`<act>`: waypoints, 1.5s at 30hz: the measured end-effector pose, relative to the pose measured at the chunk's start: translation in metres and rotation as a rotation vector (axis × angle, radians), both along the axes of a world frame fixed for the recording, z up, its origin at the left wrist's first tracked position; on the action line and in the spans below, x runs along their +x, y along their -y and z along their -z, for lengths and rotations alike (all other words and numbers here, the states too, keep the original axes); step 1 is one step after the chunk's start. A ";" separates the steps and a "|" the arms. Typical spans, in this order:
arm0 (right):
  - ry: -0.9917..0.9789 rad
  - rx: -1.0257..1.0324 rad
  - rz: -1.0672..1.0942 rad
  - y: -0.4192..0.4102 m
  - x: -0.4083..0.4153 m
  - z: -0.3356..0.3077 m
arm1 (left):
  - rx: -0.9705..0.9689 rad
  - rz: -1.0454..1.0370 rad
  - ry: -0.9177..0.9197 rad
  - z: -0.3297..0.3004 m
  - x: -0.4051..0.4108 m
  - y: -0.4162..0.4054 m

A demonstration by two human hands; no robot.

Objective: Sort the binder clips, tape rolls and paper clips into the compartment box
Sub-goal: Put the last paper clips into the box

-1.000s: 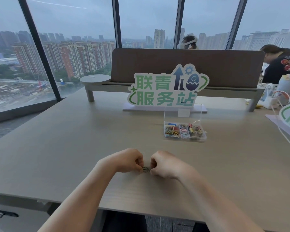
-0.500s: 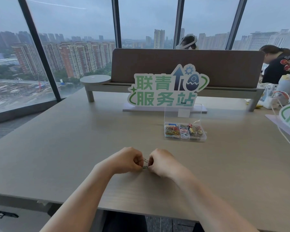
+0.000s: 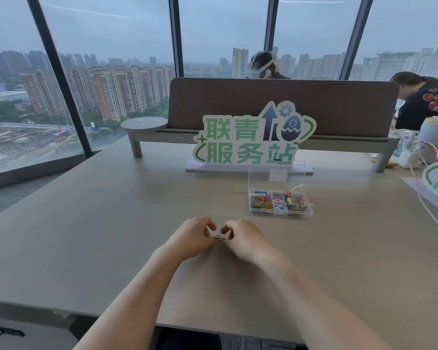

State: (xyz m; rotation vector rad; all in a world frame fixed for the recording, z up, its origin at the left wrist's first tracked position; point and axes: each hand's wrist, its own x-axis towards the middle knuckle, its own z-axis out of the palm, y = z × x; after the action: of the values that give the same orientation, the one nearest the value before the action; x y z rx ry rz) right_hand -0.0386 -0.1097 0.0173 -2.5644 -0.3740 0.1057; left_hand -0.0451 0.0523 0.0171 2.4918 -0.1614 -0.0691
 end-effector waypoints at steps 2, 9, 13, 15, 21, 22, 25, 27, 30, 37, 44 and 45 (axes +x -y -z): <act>0.005 -0.003 -0.028 -0.003 0.004 0.000 | 0.015 -0.037 -0.002 0.001 0.005 0.004; -0.076 -0.086 -0.036 -0.011 0.018 -0.006 | 0.076 -0.073 -0.104 -0.003 0.017 0.009; -0.196 -0.158 -0.023 -0.016 0.022 -0.013 | 0.085 -0.029 -0.229 -0.008 0.022 0.008; -0.235 -0.182 -0.036 -0.017 0.023 -0.015 | 0.099 -0.004 -0.279 -0.011 0.023 0.009; -0.266 -0.102 -0.091 -0.009 0.022 -0.012 | 0.078 0.041 -0.306 -0.016 0.021 0.010; -0.259 -0.077 -0.097 -0.006 0.022 -0.012 | 0.068 0.044 -0.301 -0.015 0.020 0.010; -0.162 0.021 -0.061 0.010 0.024 -0.013 | 0.019 0.043 -0.254 -0.010 0.023 0.008; -0.097 0.115 0.005 0.024 0.030 -0.014 | -0.016 0.038 -0.205 -0.007 0.028 0.012; -0.038 0.236 0.095 0.044 0.040 -0.021 | -0.066 0.026 -0.140 -0.008 0.038 0.026; 0.130 0.216 0.242 0.082 0.073 -0.030 | -0.116 -0.008 0.034 -0.028 0.072 0.067; 0.082 0.129 0.217 0.092 0.099 -0.028 | 0.015 0.046 0.088 -0.032 0.112 0.102; 0.070 0.098 0.207 0.093 0.102 -0.028 | 0.040 0.055 0.080 -0.031 0.116 0.105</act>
State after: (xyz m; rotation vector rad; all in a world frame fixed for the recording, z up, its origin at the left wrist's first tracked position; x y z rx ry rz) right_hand 0.0635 -0.2022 0.0449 -2.4973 -0.1345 -0.0766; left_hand 0.0706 -0.0531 0.0482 2.5310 -0.2648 0.0038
